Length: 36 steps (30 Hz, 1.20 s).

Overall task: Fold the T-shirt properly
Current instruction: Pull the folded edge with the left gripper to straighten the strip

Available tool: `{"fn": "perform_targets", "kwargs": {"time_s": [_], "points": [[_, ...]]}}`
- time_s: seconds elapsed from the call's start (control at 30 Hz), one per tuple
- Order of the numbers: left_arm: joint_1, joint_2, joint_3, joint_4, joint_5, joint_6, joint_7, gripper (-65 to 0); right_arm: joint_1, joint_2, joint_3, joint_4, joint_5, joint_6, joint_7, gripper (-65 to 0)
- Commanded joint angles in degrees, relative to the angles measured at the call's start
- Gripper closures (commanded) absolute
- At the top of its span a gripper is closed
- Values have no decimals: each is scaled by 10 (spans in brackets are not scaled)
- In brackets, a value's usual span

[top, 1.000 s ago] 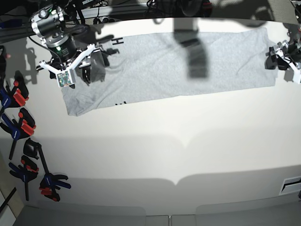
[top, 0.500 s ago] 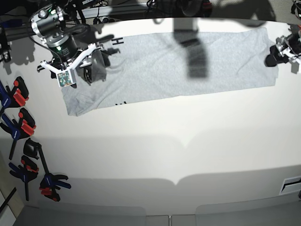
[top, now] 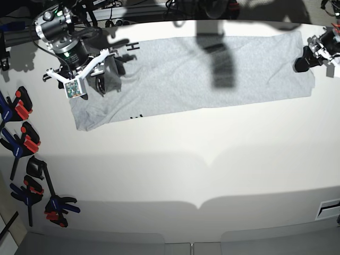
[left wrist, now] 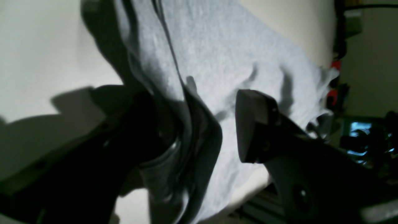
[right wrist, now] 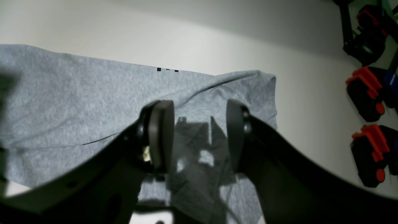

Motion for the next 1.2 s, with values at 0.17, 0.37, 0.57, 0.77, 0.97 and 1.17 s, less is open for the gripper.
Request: {"fn": "perform_targets", "kwargs": {"time_s": [0.17,0.37,0.57,0.77,0.97,1.17], "points": [[2,6,-2,2,13,4,-19,-346,2,5,3,10,6,4,15,-258],[1,-2,-2,3,13,4,-40,0,2,5,3,10,6,4,15,-258],[-3,-21,-30,3,20,4,-106,0,1,5,3,10,6,3,15,-258],[-22,-21,-115,18,13,4,-38,0,2,5,3,10,7,3,15,-258],[-17,-17,-127,129,30,4,23,0,1,5,3,10,7,3,15,-258],[-17,-3,-126,275,236,39,-93,0,1,5,3,10,7,3,13,-258]]}}
